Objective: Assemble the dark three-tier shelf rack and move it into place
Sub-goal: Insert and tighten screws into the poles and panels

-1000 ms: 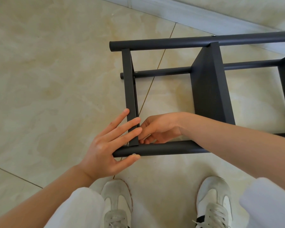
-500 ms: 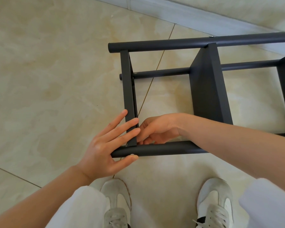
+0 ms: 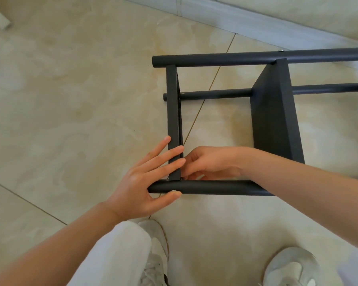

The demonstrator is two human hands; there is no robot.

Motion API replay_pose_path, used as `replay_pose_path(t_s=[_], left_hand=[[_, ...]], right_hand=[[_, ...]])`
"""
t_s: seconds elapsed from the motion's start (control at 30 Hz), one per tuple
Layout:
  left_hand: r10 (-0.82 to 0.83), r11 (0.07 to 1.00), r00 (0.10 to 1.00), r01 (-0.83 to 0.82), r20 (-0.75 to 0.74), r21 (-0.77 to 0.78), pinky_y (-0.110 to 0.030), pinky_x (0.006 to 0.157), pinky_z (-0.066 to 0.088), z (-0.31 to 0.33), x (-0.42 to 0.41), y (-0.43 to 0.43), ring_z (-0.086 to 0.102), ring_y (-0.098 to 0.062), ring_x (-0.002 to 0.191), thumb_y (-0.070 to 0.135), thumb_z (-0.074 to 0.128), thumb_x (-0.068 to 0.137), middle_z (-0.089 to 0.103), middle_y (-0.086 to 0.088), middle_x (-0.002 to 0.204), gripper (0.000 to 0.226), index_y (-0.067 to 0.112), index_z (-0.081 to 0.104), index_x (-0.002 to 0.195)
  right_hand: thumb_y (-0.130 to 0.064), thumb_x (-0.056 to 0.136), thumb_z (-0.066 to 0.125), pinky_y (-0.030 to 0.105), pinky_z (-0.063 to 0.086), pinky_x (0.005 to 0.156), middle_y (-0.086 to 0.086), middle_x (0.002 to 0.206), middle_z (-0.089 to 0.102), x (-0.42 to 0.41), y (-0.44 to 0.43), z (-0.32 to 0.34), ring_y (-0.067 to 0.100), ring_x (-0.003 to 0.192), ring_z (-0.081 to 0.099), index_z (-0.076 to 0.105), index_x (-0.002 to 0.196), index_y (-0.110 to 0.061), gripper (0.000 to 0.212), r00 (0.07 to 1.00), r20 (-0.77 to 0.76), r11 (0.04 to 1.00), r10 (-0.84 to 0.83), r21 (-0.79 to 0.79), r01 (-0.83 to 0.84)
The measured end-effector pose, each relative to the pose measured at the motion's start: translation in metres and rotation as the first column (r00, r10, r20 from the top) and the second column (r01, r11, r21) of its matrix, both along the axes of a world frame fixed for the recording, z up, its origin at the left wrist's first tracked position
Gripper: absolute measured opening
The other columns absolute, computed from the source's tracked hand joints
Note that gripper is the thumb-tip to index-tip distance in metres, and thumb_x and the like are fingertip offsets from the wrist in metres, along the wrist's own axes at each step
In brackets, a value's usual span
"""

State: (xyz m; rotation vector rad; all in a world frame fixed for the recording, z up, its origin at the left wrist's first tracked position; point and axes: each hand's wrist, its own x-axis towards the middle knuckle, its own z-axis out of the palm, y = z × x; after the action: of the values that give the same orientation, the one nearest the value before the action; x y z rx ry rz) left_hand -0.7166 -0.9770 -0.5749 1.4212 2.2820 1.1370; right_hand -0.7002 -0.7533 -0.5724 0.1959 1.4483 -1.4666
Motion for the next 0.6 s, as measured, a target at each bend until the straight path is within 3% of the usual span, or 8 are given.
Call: replay_pose_path(t_s=[0.17,0.27,0.3,0.37,0.43,0.47,0.6], left_hand=[[0.065,0.996,0.998,-0.064,0.017,-0.056,-0.033,0.121,0.029,0.012,0.006,0.0,0.027,-0.027,0.152,0.031,0.069,0.089,0.042,-0.011,0.156,0.058,0.006,0.053,0.14],[0.236,0.972,0.949,-0.227,0.207,-0.066,-0.023,0.116,0.034,0.015,0.019,-0.002,0.034,-0.011,0.148,0.027,0.077,0.084,0.036,0.004,0.161,0.075,0.016,0.043,0.15],[0.304,0.952,0.891,-0.299,0.337,-0.067,-0.021,0.113,0.037,0.015,0.025,-0.003,0.036,-0.006,0.146,0.023,0.081,0.081,0.036,0.014,0.16,0.086,0.024,0.035,0.155],[0.387,0.894,0.686,-0.444,0.616,-0.066,-0.024,0.11,0.043,0.012,0.035,-0.003,0.042,0.0,0.14,0.017,0.088,0.075,0.043,0.023,0.154,0.107,0.042,0.023,0.156],[0.411,0.842,0.483,-0.526,0.773,-0.119,-0.031,0.109,0.047,0.008,0.044,0.001,0.048,0.001,0.135,0.021,0.092,0.069,0.051,0.02,0.148,0.112,0.051,0.023,0.152],[0.409,0.83,0.415,-0.54,0.813,-0.142,-0.027,0.105,0.049,0.006,0.047,0.004,0.05,0.002,0.133,0.026,0.093,0.069,0.051,0.018,0.149,0.108,0.05,0.026,0.151],[0.377,0.849,0.358,-0.502,0.855,-0.164,-0.005,0.088,0.046,0.001,0.049,0.01,0.045,0.01,0.133,0.046,0.077,0.069,0.046,0.029,0.148,0.093,0.048,0.032,0.15]], right_hand=[[-0.034,0.098,0.058,0.023,0.053,0.09,-0.016,0.109,0.072,0.017,0.021,0.021,0.002,0.102,0.067,0.069,0.112,-0.033,0.019,0.982,-0.165,0.992,0.095,0.095,-0.08],[-0.041,0.098,0.056,0.012,0.048,0.08,-0.029,0.106,0.067,0.031,0.033,0.038,-0.009,0.097,0.063,0.068,0.111,-0.042,0.018,0.938,-0.307,0.971,0.162,0.22,-0.096],[-0.039,0.097,0.057,0.009,0.048,0.076,-0.03,0.105,0.067,0.035,0.036,0.041,-0.01,0.095,0.063,0.068,0.109,-0.044,0.017,0.928,-0.336,0.968,0.161,0.239,-0.081],[-0.034,0.096,0.059,0.006,0.049,0.071,-0.028,0.104,0.067,0.044,0.036,0.046,-0.009,0.091,0.064,0.066,0.107,-0.046,0.018,0.919,-0.364,0.966,0.148,0.254,-0.054],[-0.026,0.095,0.06,0.009,0.051,0.071,-0.024,0.106,0.067,0.05,0.033,0.049,-0.005,0.09,0.066,0.064,0.111,-0.044,0.024,0.914,-0.379,0.96,0.147,0.279,-0.038],[-0.024,0.094,0.06,0.011,0.053,0.072,-0.024,0.106,0.066,0.052,0.032,0.051,-0.005,0.09,0.066,0.063,0.114,-0.043,0.027,0.906,-0.392,0.952,0.159,0.302,-0.037],[-0.019,0.094,0.059,0.02,0.056,0.083,-0.026,0.108,0.061,0.056,0.03,0.059,-0.007,0.093,0.062,0.057,0.116,-0.044,0.034,0.865,-0.448,0.924,0.224,0.38,-0.042]])
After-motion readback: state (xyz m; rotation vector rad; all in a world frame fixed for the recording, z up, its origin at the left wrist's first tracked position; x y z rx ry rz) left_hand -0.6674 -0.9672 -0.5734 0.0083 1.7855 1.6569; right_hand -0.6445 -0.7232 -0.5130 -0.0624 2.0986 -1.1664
